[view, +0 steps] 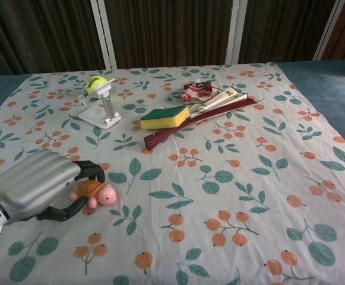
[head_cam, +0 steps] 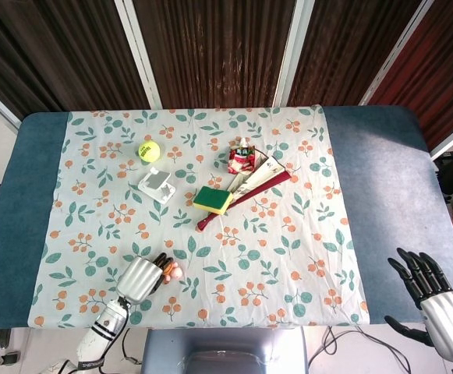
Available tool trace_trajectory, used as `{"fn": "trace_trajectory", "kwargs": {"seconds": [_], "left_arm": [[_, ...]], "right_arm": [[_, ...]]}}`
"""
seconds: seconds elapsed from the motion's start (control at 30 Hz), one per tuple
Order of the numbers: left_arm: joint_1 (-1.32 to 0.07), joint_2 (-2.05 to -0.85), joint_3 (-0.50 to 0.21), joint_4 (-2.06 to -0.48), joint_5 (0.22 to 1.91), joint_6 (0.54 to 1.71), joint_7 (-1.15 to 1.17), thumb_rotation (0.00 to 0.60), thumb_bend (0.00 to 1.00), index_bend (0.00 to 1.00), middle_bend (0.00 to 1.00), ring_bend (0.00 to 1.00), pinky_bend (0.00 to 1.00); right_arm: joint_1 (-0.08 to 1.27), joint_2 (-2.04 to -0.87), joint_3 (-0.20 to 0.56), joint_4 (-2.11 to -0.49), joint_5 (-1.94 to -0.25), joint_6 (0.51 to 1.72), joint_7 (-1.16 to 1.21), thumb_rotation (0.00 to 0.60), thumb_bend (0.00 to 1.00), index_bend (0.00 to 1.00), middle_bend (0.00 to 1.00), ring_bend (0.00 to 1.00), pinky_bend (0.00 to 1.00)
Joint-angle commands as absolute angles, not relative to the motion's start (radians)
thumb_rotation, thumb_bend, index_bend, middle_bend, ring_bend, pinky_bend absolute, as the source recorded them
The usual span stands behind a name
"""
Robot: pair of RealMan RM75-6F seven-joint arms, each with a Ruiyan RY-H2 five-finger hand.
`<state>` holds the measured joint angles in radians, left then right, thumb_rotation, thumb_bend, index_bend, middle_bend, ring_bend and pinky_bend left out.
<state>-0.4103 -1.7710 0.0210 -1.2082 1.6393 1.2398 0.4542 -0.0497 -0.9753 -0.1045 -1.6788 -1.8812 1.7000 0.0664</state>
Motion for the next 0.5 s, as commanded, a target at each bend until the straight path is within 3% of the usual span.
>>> {"fn": "trace_trajectory", "kwargs": {"seconds": [0.03,0.1,0.17,0.23,0.33,0.5], "left_arm": [[-0.412,-1.776,0.023,-1.201,1.646,1.248,0.452,0.600,0.46,0.42,0.45,1.00,1.00],[-0.412,-1.791,0.020,-1.179,1.663,1.276,0.448,0.600,0.46,0.53,0.57,1.00,1.00],[-0.410,-1.813,0.018,-1.139,1.685,1.317,0.442,0.600,0.47,0.73,0.77,1.00,1.00],[-0.408,-1.832,0.018,-1.103,1.703,1.349,0.428,0.600,0.49,0.81,0.88,1.00,1.00],[-0.408,-1.855,0.024,-1.054,1.726,1.384,0.400,0.600,0.51,0.84,0.93,1.00,1.00],[-0.404,-1.885,0.027,-1.006,1.735,1.415,0.355,0.600,0.51,0.84,0.94,1.00,1.00]], "right_arm": [[-0.050,-0.976,-0.105,-1.679,-1.882,1.700,0.065,0.600,0.08,0.00,0.00,0.00,0.00],[-0.051,-0.976,-0.105,-1.679,-1.883,1.701,0.065,0.600,0.08,0.00,0.00,0.00,0.00],[-0.051,-0.975,-0.104,-1.679,-1.882,1.700,0.065,0.600,0.08,0.00,0.00,0.00,0.00],[-0.051,-0.975,-0.104,-1.679,-1.882,1.701,0.066,0.600,0.08,0.00,0.00,0.00,0.00],[-0.051,-0.975,-0.104,-1.678,-1.883,1.702,0.067,0.600,0.08,0.00,0.00,0.00,0.00],[-0.052,-0.975,-0.104,-1.678,-1.884,1.703,0.066,0.600,0.08,0.00,0.00,0.00,0.00]]}}
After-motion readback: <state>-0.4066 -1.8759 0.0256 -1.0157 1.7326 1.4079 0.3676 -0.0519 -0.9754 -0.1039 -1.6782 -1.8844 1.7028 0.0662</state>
